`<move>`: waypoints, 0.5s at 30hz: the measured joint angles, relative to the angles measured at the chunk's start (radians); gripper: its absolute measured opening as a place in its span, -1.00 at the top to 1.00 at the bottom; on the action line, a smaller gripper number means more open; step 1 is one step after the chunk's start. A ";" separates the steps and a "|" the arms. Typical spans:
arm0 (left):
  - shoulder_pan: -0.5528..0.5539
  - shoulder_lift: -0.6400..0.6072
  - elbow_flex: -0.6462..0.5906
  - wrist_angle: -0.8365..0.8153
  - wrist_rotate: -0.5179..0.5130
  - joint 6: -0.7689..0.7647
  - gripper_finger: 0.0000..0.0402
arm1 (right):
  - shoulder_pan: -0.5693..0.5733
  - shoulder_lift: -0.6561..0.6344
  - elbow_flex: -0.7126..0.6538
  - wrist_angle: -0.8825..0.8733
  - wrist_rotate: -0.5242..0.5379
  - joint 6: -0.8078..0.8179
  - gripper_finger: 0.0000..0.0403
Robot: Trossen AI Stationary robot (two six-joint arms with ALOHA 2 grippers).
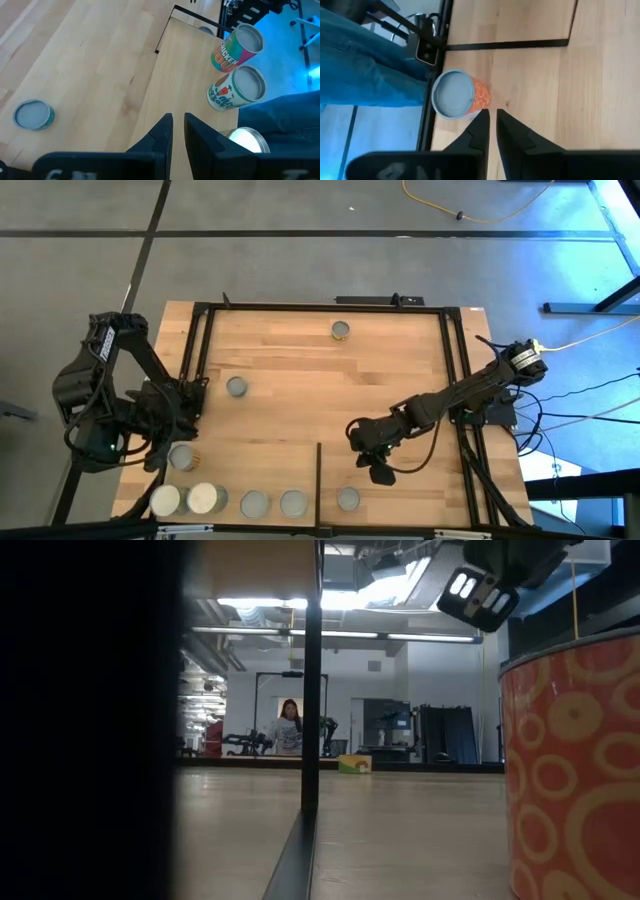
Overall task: Pick and place cans onto a shelf
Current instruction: Put the orange can on the shelf
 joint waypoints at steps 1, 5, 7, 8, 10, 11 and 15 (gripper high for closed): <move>0.000 0.000 0.000 0.000 0.000 0.000 0.79 | 0.002 0.008 0.000 0.005 0.001 0.011 0.82; 0.000 0.000 0.000 0.000 0.014 0.000 0.79 | 0.013 0.044 0.000 0.015 0.002 0.048 0.81; 0.000 0.000 0.000 0.000 0.028 0.000 0.79 | 0.021 0.067 0.000 0.022 0.000 0.071 0.81; 0.000 0.000 0.000 0.000 0.033 0.000 0.79 | 0.025 0.075 0.000 0.030 0.001 0.071 0.81; 0.000 0.000 0.000 0.000 0.039 0.000 0.79 | 0.026 0.087 0.000 0.061 0.005 0.043 0.81; 0.000 0.000 0.000 0.000 0.042 0.000 0.79 | 0.027 0.089 0.000 0.070 0.001 0.044 0.81; 0.000 0.000 0.000 0.000 0.049 0.000 0.79 | 0.027 0.094 0.000 0.094 -0.014 0.051 0.89</move>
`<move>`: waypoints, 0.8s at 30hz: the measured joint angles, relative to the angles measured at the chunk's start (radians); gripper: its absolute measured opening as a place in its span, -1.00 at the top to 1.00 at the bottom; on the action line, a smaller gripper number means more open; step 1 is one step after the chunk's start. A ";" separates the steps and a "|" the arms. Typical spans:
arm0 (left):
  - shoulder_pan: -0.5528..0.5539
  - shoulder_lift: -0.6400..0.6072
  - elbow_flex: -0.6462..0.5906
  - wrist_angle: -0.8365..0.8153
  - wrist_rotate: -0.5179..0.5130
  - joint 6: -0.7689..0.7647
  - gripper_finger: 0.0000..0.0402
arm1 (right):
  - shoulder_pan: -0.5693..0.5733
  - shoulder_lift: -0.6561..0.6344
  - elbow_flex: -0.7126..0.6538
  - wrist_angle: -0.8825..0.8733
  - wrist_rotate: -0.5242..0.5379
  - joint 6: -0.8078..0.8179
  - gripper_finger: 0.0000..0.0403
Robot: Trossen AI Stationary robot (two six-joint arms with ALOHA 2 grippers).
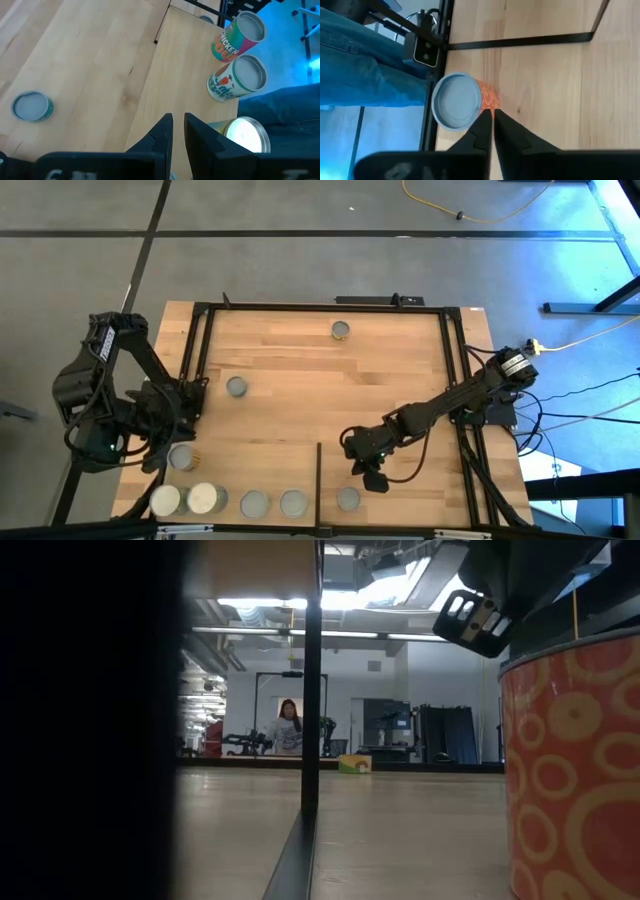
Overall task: Pick and place cans onto a shelf
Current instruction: Put the orange can on the shelf
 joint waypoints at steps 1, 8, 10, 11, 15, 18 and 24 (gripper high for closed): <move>0.000 0.000 0.000 0.000 0.000 0.001 0.79 | 0.000 0.000 0.000 0.003 -0.001 -0.001 0.94; 0.000 0.000 0.000 0.000 0.000 0.018 0.79 | -0.004 0.000 0.001 -0.001 -0.011 0.042 0.86; 0.000 0.000 0.000 0.000 0.000 0.018 0.79 | -0.008 0.000 0.001 -0.001 -0.016 0.050 0.80; 0.000 0.000 0.000 0.000 0.000 0.018 0.79 | -0.008 0.000 0.001 -0.001 -0.015 0.053 0.77; 0.000 0.000 0.000 0.000 0.000 0.018 0.79 | -0.008 0.000 0.001 0.001 -0.003 0.044 0.64; 0.000 0.000 0.000 0.000 0.000 0.018 0.79 | -0.005 0.000 0.001 0.013 -0.004 0.029 0.58; 0.000 0.000 0.000 0.000 -0.001 0.018 0.79 | 0.024 0.013 0.002 0.052 0.024 0.018 0.57</move>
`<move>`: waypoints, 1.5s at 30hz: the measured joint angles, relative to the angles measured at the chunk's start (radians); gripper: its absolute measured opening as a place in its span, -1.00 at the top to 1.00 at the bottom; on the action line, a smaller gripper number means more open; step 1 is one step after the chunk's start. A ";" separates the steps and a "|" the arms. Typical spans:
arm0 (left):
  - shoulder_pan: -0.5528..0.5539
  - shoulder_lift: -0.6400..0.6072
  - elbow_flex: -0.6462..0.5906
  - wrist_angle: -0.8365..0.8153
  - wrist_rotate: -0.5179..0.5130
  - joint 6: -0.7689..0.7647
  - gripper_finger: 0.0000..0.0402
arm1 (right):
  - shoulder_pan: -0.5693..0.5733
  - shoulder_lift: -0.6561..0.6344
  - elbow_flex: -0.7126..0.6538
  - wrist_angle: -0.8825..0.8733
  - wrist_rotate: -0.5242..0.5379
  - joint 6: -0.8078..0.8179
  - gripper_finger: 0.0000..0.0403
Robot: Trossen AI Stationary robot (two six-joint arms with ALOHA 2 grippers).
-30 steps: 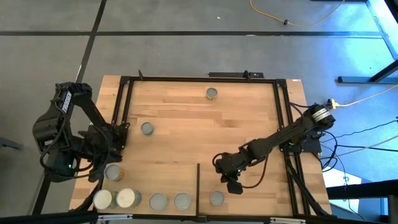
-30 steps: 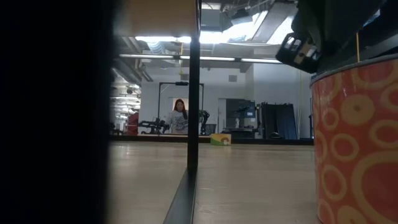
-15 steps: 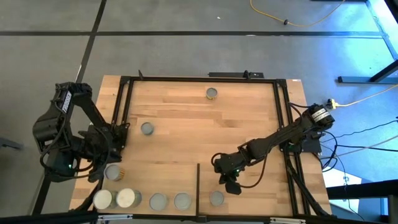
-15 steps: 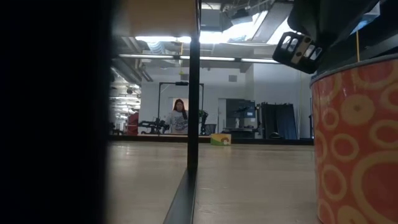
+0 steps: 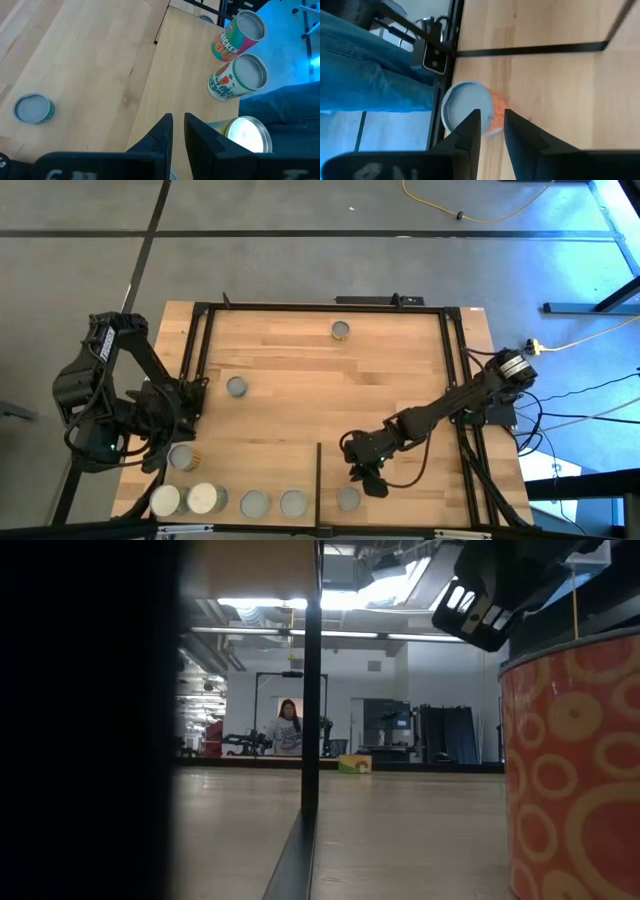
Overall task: Pick and place cans onto a shelf
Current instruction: Put the orange can on the shelf
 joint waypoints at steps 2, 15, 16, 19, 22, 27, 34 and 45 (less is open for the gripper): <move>0.000 0.000 0.000 0.000 0.000 0.000 0.79 | 0.011 0.022 0.000 0.017 0.001 0.001 0.57; 0.000 0.000 0.000 0.000 0.000 0.000 0.79 | 0.027 0.137 0.000 0.145 0.000 0.027 0.57; 0.000 0.000 0.000 0.000 0.000 0.000 0.79 | 0.027 0.142 0.000 0.146 -0.001 0.027 0.57; 0.000 0.000 0.000 0.001 0.000 0.000 0.79 | 0.027 0.161 0.000 0.173 -0.001 0.030 0.57; 0.000 0.000 0.000 0.001 0.000 0.000 0.79 | 0.027 0.168 0.000 0.181 0.000 0.029 0.57; 0.000 0.000 0.000 0.001 0.000 0.000 0.79 | 0.027 0.177 -0.001 0.170 0.000 0.027 0.58; 0.000 0.000 0.000 0.001 -0.001 0.000 0.79 | 0.026 0.188 -0.001 0.167 -0.022 -0.001 0.60; 0.000 0.000 0.000 0.001 -0.001 0.000 0.79 | 0.027 0.182 0.003 0.119 0.057 -0.051 0.83</move>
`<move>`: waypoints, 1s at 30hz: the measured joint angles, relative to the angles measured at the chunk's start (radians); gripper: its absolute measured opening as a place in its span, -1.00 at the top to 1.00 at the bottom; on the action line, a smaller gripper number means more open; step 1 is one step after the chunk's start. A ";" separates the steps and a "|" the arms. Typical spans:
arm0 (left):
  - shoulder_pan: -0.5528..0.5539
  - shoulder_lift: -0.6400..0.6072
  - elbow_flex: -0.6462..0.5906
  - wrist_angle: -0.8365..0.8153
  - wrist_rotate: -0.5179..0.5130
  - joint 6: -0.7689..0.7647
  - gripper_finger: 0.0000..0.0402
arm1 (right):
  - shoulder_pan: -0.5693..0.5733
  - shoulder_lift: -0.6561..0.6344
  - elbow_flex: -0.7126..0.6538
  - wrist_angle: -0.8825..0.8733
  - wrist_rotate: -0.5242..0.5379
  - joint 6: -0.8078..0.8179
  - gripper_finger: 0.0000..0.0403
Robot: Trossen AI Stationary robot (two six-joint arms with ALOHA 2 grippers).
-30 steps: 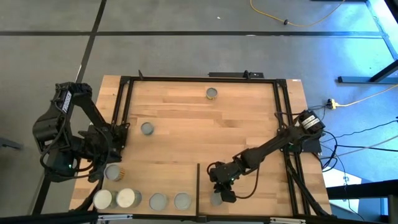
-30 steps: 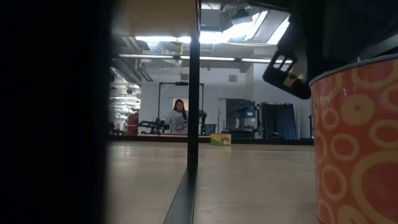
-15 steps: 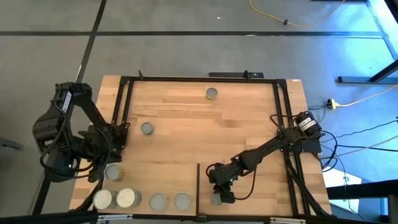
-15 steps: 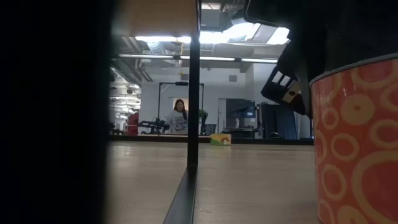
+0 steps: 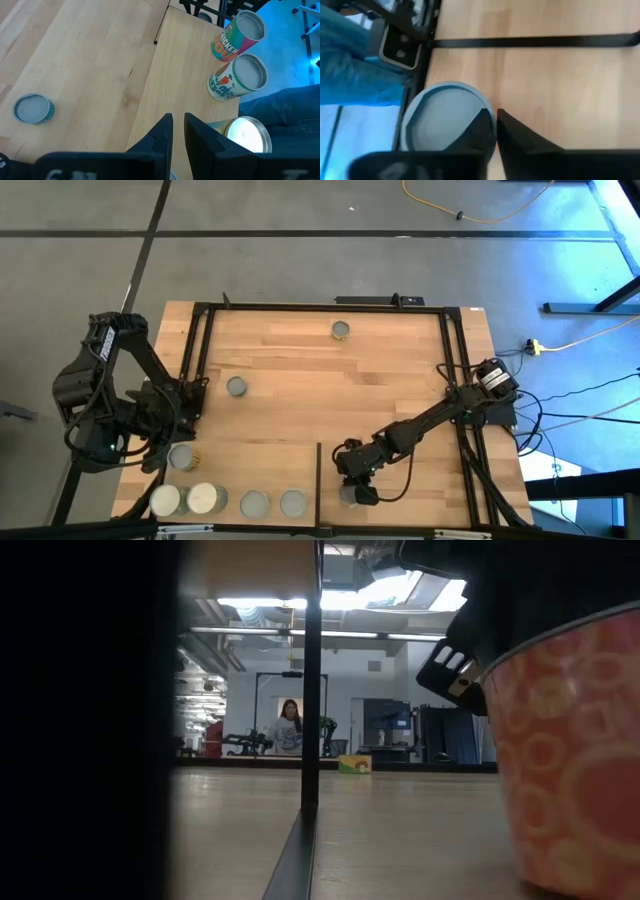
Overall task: Pick and place cans onto a shelf
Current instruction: Put the orange can on the shelf
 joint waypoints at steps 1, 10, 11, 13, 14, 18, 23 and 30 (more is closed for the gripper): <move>0.000 0.000 0.000 0.000 0.000 0.000 0.79 | 0.000 0.000 0.000 -0.001 0.014 0.000 0.90; 0.000 0.000 0.000 0.000 0.000 0.000 0.79 | -0.002 -0.002 0.002 -0.013 0.051 0.004 0.97; 0.000 0.000 0.000 0.000 0.000 0.000 0.79 | -0.005 -0.002 0.007 -0.021 0.050 0.004 0.97; 0.000 0.000 0.000 0.000 0.000 0.000 0.79 | -0.011 -0.001 0.027 -0.058 0.048 0.001 0.97; 0.000 0.000 0.000 0.000 0.000 0.000 0.79 | -0.013 -0.001 0.039 -0.087 0.047 -0.002 0.97; 0.000 0.000 0.000 0.000 0.000 0.000 0.79 | -0.031 -0.001 0.094 -0.221 0.047 -0.047 0.97; 0.000 0.000 0.000 0.000 0.000 0.007 0.79 | -0.060 0.002 0.164 -0.364 0.050 -0.120 0.97; 0.000 0.000 0.000 0.000 0.000 0.008 0.79 | -0.113 0.002 0.273 -0.503 0.040 -0.202 0.97</move>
